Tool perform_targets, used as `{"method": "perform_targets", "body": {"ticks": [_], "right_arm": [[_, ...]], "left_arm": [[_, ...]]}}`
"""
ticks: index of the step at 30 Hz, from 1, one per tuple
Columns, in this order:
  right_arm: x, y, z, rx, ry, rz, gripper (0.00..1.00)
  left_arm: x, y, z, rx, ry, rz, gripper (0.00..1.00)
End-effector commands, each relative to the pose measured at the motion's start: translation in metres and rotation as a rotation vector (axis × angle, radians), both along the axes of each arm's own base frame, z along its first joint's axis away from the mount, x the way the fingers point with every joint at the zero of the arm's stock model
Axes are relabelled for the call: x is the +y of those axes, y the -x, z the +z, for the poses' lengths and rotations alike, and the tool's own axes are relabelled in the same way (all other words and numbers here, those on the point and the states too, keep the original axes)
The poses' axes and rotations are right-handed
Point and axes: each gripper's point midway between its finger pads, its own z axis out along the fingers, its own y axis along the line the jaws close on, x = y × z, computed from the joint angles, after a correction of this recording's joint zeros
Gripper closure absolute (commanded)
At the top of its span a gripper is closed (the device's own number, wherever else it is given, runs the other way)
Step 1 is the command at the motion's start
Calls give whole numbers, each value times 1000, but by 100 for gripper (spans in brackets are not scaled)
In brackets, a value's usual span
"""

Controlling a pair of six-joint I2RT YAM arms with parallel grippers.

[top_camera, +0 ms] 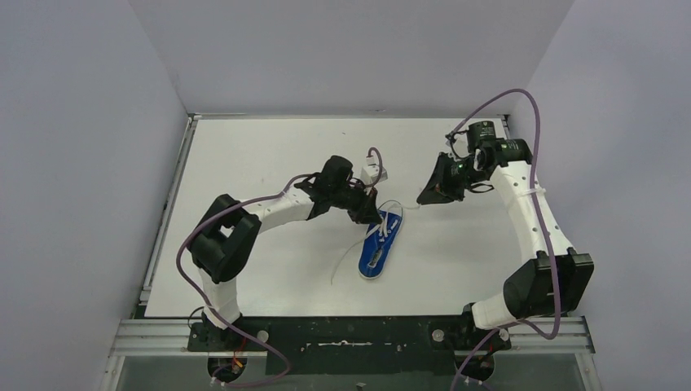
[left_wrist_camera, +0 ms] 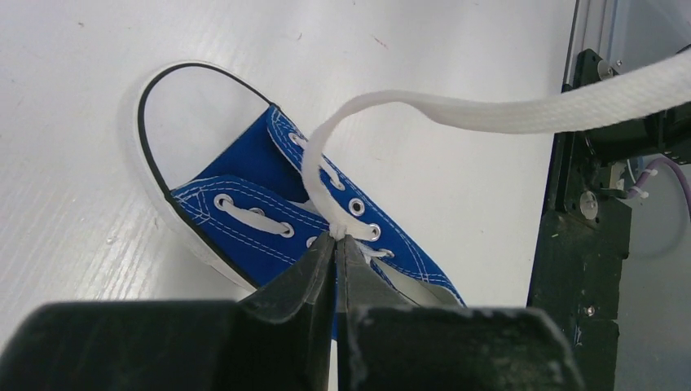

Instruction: Tie the shoes

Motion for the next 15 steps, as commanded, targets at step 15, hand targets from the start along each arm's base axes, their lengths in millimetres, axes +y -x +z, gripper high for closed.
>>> {"method": "perform_targets", "body": {"ticks": [15], "right_arm": [[11,13,34,-75,-65,44,100]], "left_arm": [[-16,-1,10,35,123,-88,92]]}}
